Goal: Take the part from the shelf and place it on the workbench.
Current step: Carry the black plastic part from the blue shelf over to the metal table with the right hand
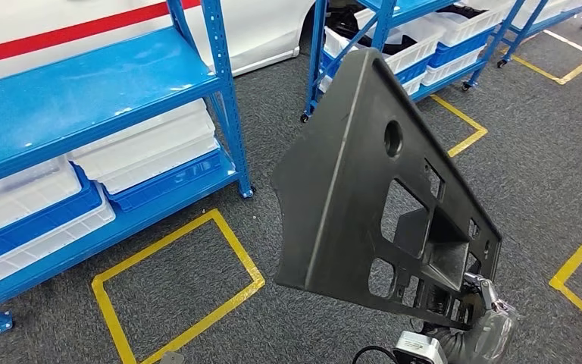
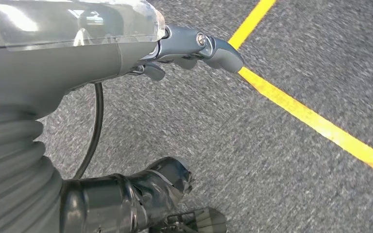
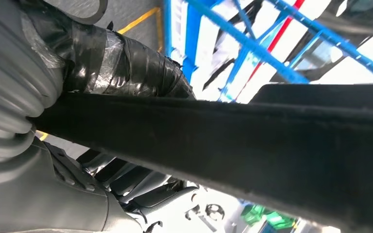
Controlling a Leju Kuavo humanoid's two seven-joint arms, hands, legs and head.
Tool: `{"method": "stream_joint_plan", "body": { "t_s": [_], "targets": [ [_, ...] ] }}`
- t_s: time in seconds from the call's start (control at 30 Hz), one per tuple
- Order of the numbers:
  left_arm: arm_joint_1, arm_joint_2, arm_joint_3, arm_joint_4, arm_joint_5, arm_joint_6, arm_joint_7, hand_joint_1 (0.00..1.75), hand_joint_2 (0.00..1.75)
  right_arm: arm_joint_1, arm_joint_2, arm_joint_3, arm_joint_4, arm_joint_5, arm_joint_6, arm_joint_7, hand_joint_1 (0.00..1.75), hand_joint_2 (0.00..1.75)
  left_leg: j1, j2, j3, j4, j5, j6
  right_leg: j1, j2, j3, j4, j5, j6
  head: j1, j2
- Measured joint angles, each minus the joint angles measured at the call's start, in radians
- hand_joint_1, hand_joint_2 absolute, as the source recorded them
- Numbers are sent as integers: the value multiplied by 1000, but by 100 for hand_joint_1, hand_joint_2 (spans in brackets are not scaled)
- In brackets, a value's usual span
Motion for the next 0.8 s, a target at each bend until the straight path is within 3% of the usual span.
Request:
{"method": "stream_joint_plan", "body": {
  "t_s": [0.03,0.1,0.17,0.27,0.33,0.43,0.47,0.5,0.53,0.57,0.63,0.7,0.77,0.8],
  "targets": [
    [-1,0,0,0,1,0,0,0,175,1,0,-2,0,0,0,0,175,175,0,9,1,2,-2,-1,-3,-5,16,-27,23,3,0,0],
    [-2,0,0,0,1,0,0,0,175,1,0,-3,0,-2,0,-1,175,175,0,23,3,8,-9,-8,-6,-34,87,-158,81,3,0,0],
    [-2,0,1,0,1,0,0,0,175,3,3,-4,-2,-3,0,-2,175,175,-4,34,5,16,-17,-20,0,-57,132,-249,106,-5,0,0],
    [-3,0,2,0,1,0,2,0,175,9,8,-7,-5,-5,0,-2,175,175,-6,50,6,16,-21,-37,6,-41,130,-262,108,-22,-1,0],
    [-3,-1,3,0,1,0,5,0,175,13,11,-10,-6,-6,0,-3,175,175,-2,32,-4,45,-47,-46,1,-27,131,-270,114,-35,-1,0],
    [-1,-1,4,0,1,0,13,0,175,20,19,-13,-8,-10,0,-9,175,175,0,-13,-81,219,-143,-53,0,-4,129,-274,119,-48,-2,0],
    [1,-1,5,0,1,0,15,0,175,24,21,-15,-8,-13,0,-12,175,175,0,-16,-107,274,-161,-54,1,6,128,-273,119,-48,-2,0],
    [2,-1,5,0,1,0,16,0,175,28,23,-17,-8,-15,0,-15,175,175,0,-18,-119,299,-159,-53,2,17,128,-272,120,-49,-2,0],
    [3,-1,5,0,1,0,17,0,175,32,24,-19,-8,-16,0,-17,175,175,0,-19,-113,284,-137,-52,3,29,128,-271,120,-49,-2,0],
    [4,-1,6,0,1,0,17,0,175,35,25,-21,-8,-17,0,-19,175,175,1,-24,-91,233,-102,-50,3,41,129,-270,119,-49,-2,0],
    [4,-1,7,0,2,2,17,0,175,39,29,-23,-10,-17,0,-22,175,175,3,-63,-32,98,-39,-43,4,65,127,-264,119,-45,-2,0],
    [3,-1,9,0,2,3,16,0,175,42,32,-25,-12,-17,0,-23,175,175,2,-93,-4,31,-25,-38,3,86,119,-260,121,-34,-2,0],
    [1,-1,11,0,3,3,15,0,175,46,33,-29,-14,-19,0,-24,175,175,1,-81,0,22,-24,-29,1,105,113,-263,128,-18,-2,0],
    [1,-2,12,0,3,4,15,0,175,50,33,-32,-14,-20,0,-24,175,175,2,-70,3,16,-19,-23,1,98,110,-260,126,-13,-1,0]
  ]
}}
